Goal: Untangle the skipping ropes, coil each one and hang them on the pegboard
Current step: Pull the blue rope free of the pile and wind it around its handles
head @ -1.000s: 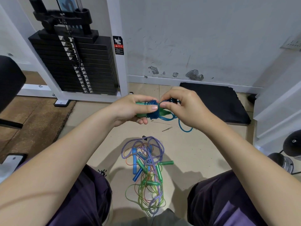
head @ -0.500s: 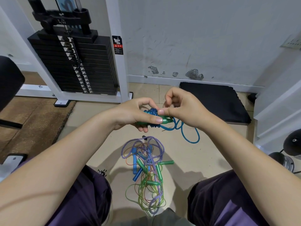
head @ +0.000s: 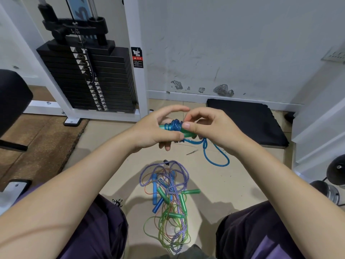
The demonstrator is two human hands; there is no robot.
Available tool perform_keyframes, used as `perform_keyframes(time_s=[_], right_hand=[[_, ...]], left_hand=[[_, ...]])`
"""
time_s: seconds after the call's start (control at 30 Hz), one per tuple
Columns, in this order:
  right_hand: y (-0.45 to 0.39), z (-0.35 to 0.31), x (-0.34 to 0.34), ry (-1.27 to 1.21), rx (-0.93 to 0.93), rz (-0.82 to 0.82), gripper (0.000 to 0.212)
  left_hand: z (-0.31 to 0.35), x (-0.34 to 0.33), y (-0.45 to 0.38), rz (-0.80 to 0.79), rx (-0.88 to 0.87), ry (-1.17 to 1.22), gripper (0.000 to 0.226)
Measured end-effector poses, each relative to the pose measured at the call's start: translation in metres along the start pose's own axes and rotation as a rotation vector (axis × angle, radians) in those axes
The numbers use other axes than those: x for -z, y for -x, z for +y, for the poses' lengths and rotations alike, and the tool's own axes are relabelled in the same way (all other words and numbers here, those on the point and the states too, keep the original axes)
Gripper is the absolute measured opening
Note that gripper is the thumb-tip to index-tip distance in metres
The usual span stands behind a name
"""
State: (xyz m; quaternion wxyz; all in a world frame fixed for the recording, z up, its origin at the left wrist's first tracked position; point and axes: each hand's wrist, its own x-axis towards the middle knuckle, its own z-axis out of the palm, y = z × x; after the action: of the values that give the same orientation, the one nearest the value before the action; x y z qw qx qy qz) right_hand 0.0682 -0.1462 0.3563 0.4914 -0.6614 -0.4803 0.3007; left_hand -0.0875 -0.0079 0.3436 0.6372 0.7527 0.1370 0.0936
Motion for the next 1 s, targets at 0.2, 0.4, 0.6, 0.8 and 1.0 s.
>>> perform_keyframes(time_s=[0.2,0.4,0.6,0.8,1.0], right_hand=[[0.003,-0.002,0.0,-0.114,-0.008,-0.109,0.048],[0.003,-0.002,-0.004,-0.11,-0.121,-0.035,0.036],[0.001,-0.003,-0.005,-0.004,-0.18,-0.015,0.013],[0.001,-0.001,-0.011,0.117,-0.218,-0.09,0.018],[0.002,0.004,-0.007,0.221,-0.23,-0.122,0.024]], left_hand=[[0.0,0.0,-0.003,0.184,-0.036,0.216,0.039],[0.002,0.003,-0.009,0.35,0.035,0.41,0.024],[0.0,0.006,-0.011,0.443,0.043,0.497,0.007],[-0.001,0.016,-0.014,0.656,0.035,0.526,0.011],[-0.006,0.014,-0.013,0.621,0.005,0.382,0.017]])
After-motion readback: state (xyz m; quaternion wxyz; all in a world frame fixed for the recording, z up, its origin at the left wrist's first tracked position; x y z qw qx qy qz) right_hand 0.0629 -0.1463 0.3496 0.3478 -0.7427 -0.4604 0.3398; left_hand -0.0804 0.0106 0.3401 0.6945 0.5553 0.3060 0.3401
